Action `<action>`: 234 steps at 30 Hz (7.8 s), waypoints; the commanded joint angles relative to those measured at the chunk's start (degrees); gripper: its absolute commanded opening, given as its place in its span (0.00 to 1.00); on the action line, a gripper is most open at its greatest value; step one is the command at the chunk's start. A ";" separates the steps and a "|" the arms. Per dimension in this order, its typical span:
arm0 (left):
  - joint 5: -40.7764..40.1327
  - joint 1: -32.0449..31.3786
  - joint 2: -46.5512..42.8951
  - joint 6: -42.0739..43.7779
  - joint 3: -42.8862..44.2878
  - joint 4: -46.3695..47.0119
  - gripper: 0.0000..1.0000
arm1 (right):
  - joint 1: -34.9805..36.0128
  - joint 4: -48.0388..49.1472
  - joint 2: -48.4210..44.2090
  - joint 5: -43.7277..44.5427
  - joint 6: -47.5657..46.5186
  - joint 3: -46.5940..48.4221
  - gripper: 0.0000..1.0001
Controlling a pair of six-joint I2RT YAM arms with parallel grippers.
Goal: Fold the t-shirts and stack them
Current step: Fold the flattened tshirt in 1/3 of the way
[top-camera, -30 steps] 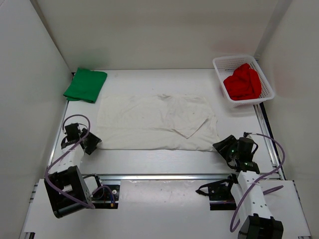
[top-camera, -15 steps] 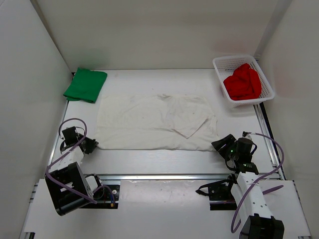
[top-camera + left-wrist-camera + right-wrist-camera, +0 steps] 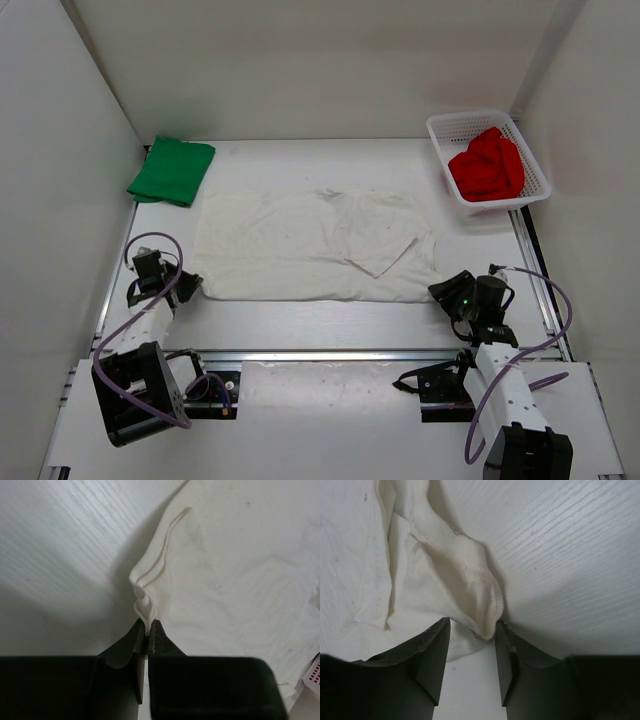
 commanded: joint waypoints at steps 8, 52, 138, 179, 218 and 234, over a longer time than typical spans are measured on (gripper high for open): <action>0.13 -2.57 -2.13 -1.06 -0.08 3.82 0.00 | -1.38 -1.41 8.86 3.16 -2.92 2.37 0.00; 22.46 -9.34 41.27 -15.89 70.65 7.42 0.00 | 4.26 -28.40 70.12 -11.52 -22.45 129.65 0.00; -2.34 -44.92 -2.67 5.82 7.66 8.88 0.50 | 11.46 7.80 31.00 -7.12 -10.39 29.08 0.32; -1.81 -57.68 49.64 5.19 46.33 7.33 0.42 | 8.38 12.91 58.46 -12.66 -12.94 41.92 0.33; 2.68 -56.54 47.71 -1.58 42.03 17.88 0.07 | 9.97 12.21 63.90 -13.98 -9.17 47.19 0.05; 2.85 -53.11 44.10 -1.76 42.55 18.32 0.00 | 9.35 15.11 62.94 -16.97 -11.00 52.55 0.00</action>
